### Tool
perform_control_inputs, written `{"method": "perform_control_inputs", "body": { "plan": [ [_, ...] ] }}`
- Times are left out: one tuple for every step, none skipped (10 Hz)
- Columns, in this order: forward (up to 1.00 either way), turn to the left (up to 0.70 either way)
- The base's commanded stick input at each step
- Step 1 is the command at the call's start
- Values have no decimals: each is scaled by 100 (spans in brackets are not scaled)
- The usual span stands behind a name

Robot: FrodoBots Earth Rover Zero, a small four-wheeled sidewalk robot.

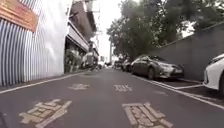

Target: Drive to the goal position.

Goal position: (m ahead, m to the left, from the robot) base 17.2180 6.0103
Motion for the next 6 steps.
{"method": "perform_control_inputs", "body": {
  "plan": [
    [70, 0],
    [70, 0],
    [70, 0],
    [70, 0],
    [70, 0],
    [70, 0]
  ]
}}
